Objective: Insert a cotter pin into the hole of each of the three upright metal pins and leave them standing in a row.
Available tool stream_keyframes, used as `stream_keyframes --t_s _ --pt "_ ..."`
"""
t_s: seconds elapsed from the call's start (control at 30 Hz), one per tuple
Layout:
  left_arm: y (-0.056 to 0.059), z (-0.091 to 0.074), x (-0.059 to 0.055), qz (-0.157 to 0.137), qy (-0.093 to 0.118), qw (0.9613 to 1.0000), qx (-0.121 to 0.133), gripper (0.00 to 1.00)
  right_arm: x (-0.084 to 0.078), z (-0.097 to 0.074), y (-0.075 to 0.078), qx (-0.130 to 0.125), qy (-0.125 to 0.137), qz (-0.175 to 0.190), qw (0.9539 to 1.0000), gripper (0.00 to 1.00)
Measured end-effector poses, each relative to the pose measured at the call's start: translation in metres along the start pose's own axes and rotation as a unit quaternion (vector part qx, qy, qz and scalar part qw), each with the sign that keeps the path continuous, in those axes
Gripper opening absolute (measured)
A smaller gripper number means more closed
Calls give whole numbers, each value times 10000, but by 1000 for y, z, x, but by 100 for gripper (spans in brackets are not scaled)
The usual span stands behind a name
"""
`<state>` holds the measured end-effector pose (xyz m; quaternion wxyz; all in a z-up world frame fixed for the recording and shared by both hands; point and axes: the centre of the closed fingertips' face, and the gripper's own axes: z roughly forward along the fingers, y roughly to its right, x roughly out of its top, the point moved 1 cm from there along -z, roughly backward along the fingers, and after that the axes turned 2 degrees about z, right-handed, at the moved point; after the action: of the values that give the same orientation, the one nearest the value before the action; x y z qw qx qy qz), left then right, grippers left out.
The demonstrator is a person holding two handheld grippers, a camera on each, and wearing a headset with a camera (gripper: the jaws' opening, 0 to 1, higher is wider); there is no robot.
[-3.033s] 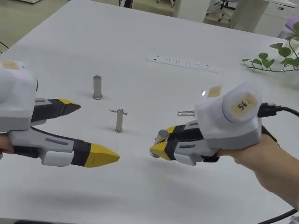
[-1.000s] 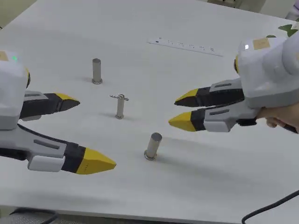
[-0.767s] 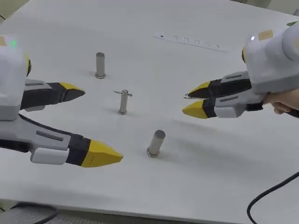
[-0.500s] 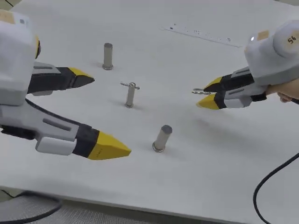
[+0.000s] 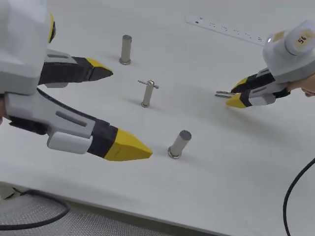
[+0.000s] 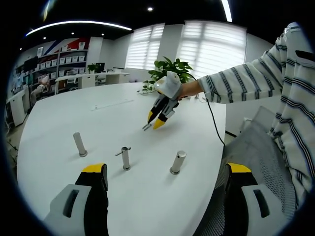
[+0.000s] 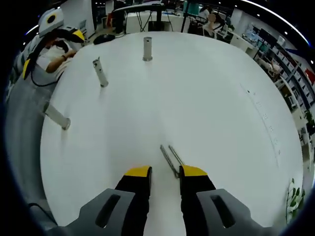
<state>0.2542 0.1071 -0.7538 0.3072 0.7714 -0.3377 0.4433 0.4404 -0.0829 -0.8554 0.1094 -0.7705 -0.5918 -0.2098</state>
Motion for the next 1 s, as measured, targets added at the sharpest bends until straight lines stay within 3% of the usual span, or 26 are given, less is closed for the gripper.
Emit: stream_keyframes --t_s 0.27,0.4,0.63,0.73,0.8,0.87,1.0 --pt "-3 -1 3 0 85 10000 28 99 3 5 -3 131 -66 6 9999 17" --pt "-4 -1 1 -3 77 10000 33 99 1 6 -10 277 -238 48 9993 10" --pt "-3 0 -13 -23 -127 9999 70 99 -1 5 -12 179 -421 196 9988 5" --pt "-1 0 -17 -24 -187 9998 23 99 -1 4 -14 109 -382 147 9991 5" --pt "-1 -1 -18 -26 -232 9997 41 99 -2 5 -10 47 -284 179 9994 4" --pt "-1 -1 -19 -23 -251 9997 47 99 -1 5 -8 24 -248 455 9987 4" --pt "3 -1 -14 3 -149 9999 -20 99 -1 5 -9 -23 -243 261 9994 3"
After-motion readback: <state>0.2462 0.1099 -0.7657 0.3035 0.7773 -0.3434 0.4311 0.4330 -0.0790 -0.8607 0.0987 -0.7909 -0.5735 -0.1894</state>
